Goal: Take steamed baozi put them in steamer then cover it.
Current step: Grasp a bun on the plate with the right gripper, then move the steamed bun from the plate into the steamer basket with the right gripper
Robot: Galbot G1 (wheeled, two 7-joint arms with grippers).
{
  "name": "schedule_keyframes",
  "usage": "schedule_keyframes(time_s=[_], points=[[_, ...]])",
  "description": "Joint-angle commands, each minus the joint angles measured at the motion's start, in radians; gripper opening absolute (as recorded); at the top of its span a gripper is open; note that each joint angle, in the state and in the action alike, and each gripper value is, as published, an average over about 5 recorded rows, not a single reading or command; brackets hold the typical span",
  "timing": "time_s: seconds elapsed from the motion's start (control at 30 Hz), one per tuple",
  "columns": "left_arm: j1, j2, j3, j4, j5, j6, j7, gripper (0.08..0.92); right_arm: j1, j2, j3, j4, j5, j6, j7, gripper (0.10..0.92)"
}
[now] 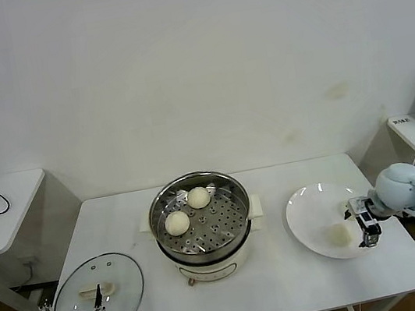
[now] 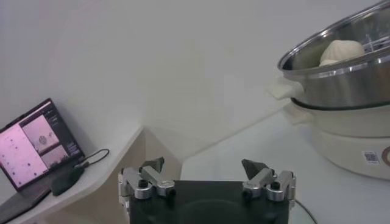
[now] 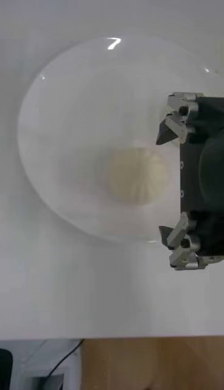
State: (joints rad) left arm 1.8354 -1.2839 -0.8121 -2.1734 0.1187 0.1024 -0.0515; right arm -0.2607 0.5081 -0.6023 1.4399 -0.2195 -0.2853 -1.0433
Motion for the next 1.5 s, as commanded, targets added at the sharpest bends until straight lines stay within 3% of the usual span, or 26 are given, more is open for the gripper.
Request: schedule_keyframes(time_s=[0.03, 0.2, 0.67, 1.17, 1.5], points=[[0.000, 0.001, -0.001, 0.002, 0.001, 0.001, 0.001, 0.823, -0.038, 0.069, 0.033, -0.068, -0.019, -0.002, 0.015, 0.819], [-0.002, 0.001, -0.002, 0.005, 0.001, 0.001, 0.001, 0.823, -0.041, 0.085, 0.032, -0.074, -0.019, -0.010, 0.014, 0.797], [0.000, -0.002, -0.001, 0.002, 0.001, -0.001, -0.001, 0.823, 0.027, 0.070, 0.002, -0.062, -0.001, -0.017, -0.043, 0.624], [-0.008, 0.003, 0.009, 0.001, 0.000, -0.004, -0.002, 0.823, 0.418, -0.012, -0.155, 0.013, 0.166, -0.029, -0.092, 0.611], [-0.017, 0.018, 0.017, -0.002, -0.004, -0.003, -0.001, 0.823, 0.818, 0.125, -0.381, 0.010, 0.324, -0.040, -0.091, 0.618]])
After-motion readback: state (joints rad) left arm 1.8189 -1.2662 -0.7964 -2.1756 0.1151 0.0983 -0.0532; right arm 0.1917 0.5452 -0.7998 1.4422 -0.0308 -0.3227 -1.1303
